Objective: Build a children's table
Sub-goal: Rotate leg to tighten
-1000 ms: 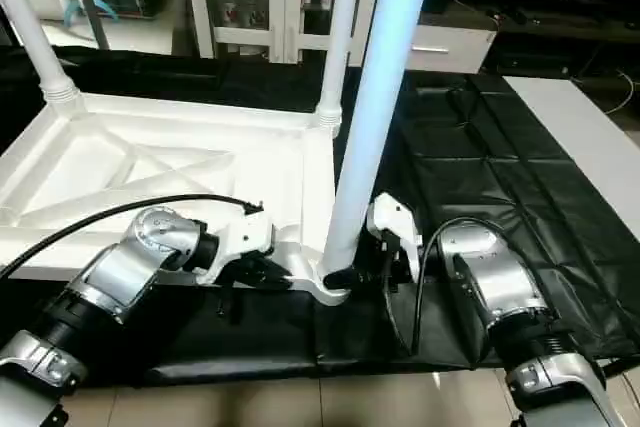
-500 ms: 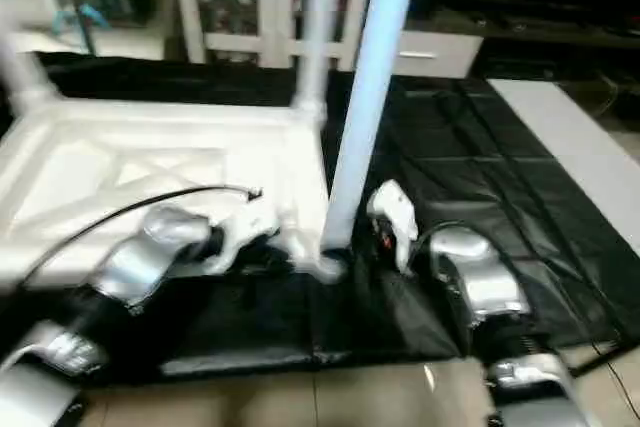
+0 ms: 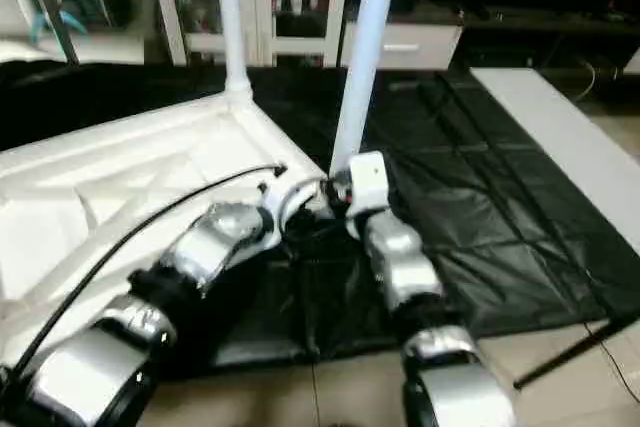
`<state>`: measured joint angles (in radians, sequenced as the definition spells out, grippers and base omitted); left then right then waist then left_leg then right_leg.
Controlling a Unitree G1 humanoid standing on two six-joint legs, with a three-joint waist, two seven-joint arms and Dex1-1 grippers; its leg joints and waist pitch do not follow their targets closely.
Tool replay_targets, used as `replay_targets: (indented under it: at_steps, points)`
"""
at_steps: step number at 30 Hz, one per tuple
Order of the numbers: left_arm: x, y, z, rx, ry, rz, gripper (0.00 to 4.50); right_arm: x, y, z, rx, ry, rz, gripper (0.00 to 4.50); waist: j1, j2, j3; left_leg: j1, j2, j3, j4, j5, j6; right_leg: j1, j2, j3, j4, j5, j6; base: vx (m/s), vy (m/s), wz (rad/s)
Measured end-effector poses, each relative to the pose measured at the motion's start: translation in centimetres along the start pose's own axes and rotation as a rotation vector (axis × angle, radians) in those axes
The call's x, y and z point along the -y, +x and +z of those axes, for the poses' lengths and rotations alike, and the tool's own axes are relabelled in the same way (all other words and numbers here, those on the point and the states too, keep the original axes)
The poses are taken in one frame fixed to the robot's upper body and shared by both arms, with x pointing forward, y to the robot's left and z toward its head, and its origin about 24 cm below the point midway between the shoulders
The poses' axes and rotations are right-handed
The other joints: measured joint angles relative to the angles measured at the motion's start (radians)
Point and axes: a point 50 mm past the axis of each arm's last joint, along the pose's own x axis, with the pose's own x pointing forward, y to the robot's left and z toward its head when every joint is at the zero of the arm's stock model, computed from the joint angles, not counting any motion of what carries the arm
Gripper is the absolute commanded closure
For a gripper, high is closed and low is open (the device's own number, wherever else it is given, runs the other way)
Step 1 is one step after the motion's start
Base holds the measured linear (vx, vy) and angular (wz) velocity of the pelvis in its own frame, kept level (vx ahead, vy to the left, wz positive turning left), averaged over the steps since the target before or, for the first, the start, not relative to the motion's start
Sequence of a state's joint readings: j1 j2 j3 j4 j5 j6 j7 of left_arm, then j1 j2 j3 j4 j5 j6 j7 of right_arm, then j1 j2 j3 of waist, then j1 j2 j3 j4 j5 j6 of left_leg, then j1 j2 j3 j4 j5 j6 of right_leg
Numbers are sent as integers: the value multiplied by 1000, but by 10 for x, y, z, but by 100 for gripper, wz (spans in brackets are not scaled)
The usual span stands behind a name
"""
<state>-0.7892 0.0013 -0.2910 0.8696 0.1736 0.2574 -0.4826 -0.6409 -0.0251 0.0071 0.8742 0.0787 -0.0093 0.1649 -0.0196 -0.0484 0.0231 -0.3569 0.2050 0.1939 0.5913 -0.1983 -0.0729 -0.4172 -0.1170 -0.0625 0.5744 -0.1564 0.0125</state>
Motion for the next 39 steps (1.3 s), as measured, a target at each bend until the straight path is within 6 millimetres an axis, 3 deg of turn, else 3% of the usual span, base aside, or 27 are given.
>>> replay_targets:
  at_steps: [7,8,9,11,14,18,21,26,30,31,34,39]
  points:
    - [0,1,0,20,38,-4,450,2,-1,0,26,3,-13,250,3,1,0,0,0,1,-2,0,0,0,0,1,1,0,0,0,0,0]
    - [1,2,1,27,47,-8,450,3,-2,-1,31,3,-15,194,4,1,0,0,0,2,-2,0,0,0,0,1,1,0,0,0,0,0]
    - [2,3,1,36,58,-15,450,6,-4,-2,38,1,-16,180,9,1,0,0,0,2,-4,0,0,0,0,1,1,0,0,0,0,0]
    - [4,4,2,53,75,-24,450,11,-9,-4,54,-7,1,180,16,1,1,0,1,3,-6,0,0,0,0,1,2,0,0,0,0,0]
    - [5,4,4,70,95,-37,450,19,-20,-6,81,-25,7,139,25,2,1,-2,1,3,-7,0,0,-2,0,1,3,1,1,0,0,0]
    - [6,5,5,113,137,-46,450,31,-48,-9,108,-86,20,117,39,2,3,-5,2,3,-10,0,0,-3,1,1,2,2,1,0,0,0]
    - [8,6,6,158,187,-47,450,42,-69,-8,123,-125,-14,117,52,4,4,-9,2,3,-9,0,0,-4,1,2,2,2,3,0,0,0]
    - [10,6,11,242,214,-20,450,45,-79,-13,106,-124,-29,117,57,4,6,-19,3,3,-6,0,1,-10,1,2,2,5,2,0,0,0]
    - [11,4,33,355,254,2,450,42,-87,-20,66,-117,-30,117,57,3,6,-29,2,5,-1,2,9,-18,0,4,2,5,2,0,0,0]
    - [11,4,35,362,256,-5,410,42,-88,-20,58,-115,-29,106,55,3,6,-29,2,6,0,1,10,-18,-1,5,1,5,2,0,0,0]
    - [11,4,32,358,221,-39,404,42,-90,-19,54,-115,-38,106,51,0,9,-28,2,7,0,1,11,-18,-1,6,2,5,2,0,0,0]
    - [2,-3,21,338,157,-62,357,39,-91,-17,57,-116,-28,106,52,-2,10,-27,2,6,0,-1,6,-18,0,7,4,6,3,0,0,0]
